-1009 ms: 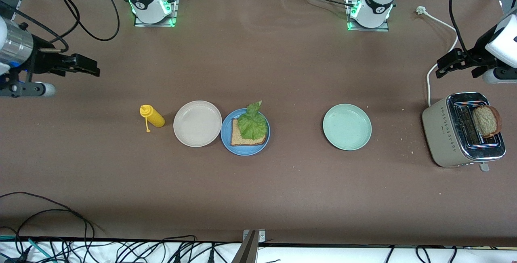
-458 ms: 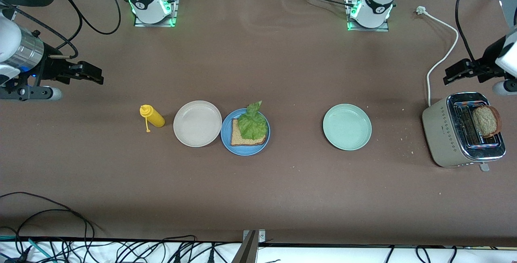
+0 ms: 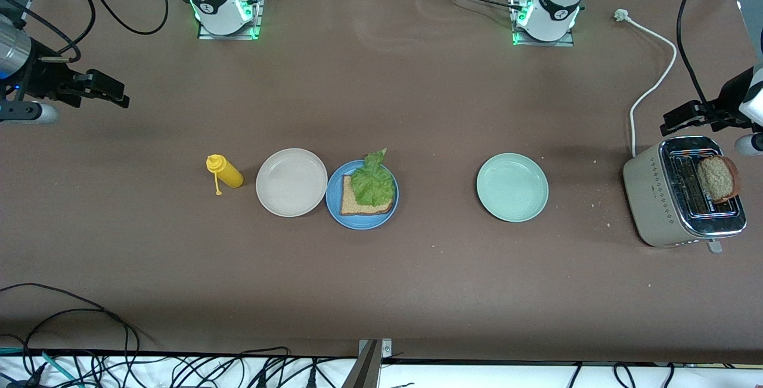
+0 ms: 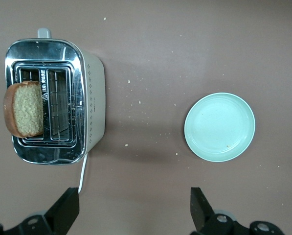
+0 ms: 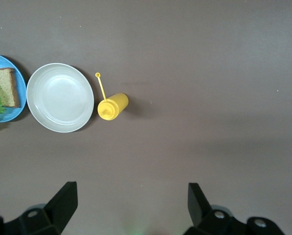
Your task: Make sandwich in blue plate with both arms
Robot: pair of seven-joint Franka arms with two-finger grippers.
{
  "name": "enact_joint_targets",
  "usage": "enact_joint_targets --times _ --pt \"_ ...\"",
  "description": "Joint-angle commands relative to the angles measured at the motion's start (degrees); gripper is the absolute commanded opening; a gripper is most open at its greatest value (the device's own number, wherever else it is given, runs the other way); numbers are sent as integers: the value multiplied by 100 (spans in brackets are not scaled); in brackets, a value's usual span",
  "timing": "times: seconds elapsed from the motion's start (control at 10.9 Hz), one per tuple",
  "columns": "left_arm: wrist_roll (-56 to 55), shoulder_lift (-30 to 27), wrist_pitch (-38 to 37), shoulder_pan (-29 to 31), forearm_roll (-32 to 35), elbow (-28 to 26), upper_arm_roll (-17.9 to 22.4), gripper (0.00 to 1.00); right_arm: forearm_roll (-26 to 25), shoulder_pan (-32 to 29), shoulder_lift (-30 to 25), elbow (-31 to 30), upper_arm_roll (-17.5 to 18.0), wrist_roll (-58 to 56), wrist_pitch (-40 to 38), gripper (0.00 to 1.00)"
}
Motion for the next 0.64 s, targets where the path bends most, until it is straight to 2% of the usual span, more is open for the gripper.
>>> enact_joint_targets --times 0.0,0.18,0.55 --pt "155 106 -94 80 -35 210 -41 100 -96 -125 -11 1 60 -24 -74 100" --pt "164 106 -94 80 -43 210 -41 100 -261 -90 -37 1 129 20 -75 100" --pt "278 -69 -296 36 -61 105 -190 100 -289 -72 -73 1 174 29 -189 100"
